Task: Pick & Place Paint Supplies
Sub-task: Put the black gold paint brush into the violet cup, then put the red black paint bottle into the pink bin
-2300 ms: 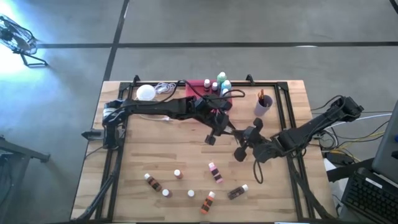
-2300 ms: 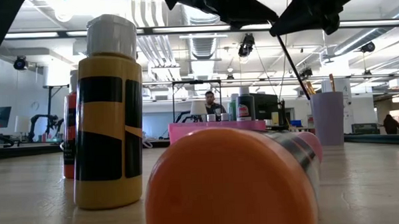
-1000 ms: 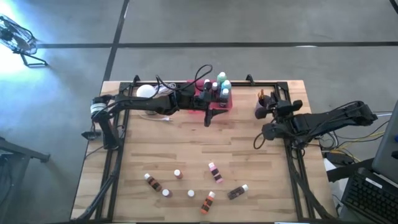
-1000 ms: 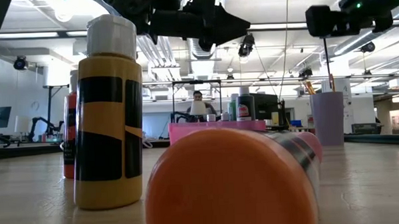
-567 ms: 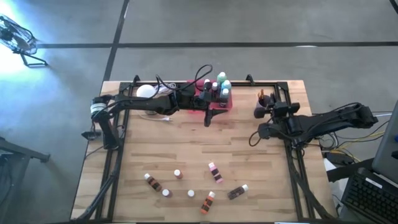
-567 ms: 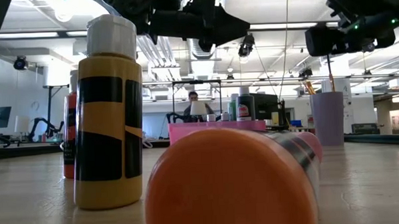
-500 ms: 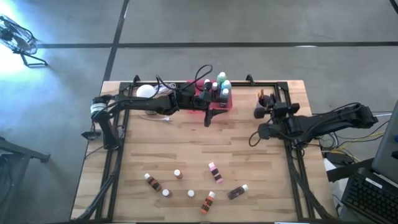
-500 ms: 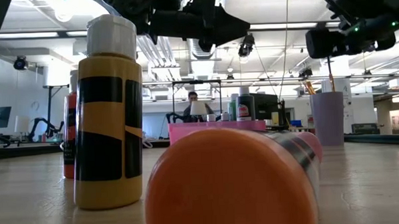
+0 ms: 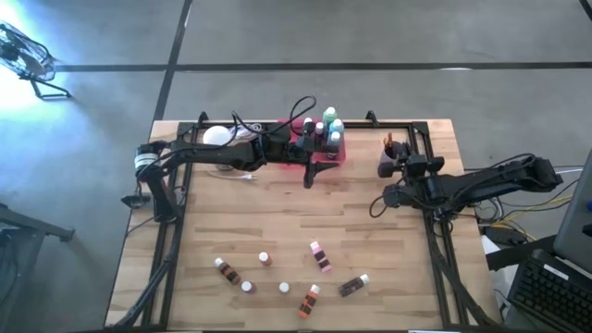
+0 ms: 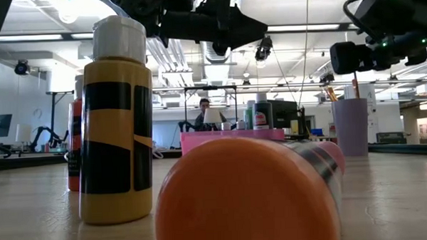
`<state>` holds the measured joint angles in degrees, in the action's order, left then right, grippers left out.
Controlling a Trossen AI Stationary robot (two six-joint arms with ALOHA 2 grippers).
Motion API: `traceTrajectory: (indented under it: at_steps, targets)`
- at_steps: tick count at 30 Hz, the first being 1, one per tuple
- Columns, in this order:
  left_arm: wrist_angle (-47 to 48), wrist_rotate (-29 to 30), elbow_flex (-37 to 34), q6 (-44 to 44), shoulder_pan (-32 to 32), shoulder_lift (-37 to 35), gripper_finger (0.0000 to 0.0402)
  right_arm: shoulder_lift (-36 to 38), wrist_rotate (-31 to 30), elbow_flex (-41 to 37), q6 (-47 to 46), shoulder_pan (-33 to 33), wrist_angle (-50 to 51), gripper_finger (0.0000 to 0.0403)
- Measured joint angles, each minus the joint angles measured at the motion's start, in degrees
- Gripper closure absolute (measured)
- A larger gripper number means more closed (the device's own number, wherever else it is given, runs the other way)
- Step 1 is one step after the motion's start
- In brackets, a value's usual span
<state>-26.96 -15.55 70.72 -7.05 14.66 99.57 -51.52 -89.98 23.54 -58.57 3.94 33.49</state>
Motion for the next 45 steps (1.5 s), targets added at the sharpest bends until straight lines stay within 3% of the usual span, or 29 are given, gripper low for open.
traceTrajectory:
  at_steps: [21, 36, 45]
  targets:
    - [0.0, 0.0, 0.0, 0.0, 0.0, 0.0, 0.0209, 0.0, 2.8, -3.4, 0.5, -0.6, -3.9, 0.0384]
    - [0.0, 0.0, 0.0, 0.0, 0.0, 0.0, 0.0209, 0.5, 3.5, 0.2, 8.0, -1.5, -3.9, 0.0223]
    - [0.0, 0.0, 0.0, 0.0, 0.0, 0.0, 0.0208, 2.7, 3.0, 7.3, 19.6, -2.0, -3.8, 0.0178]
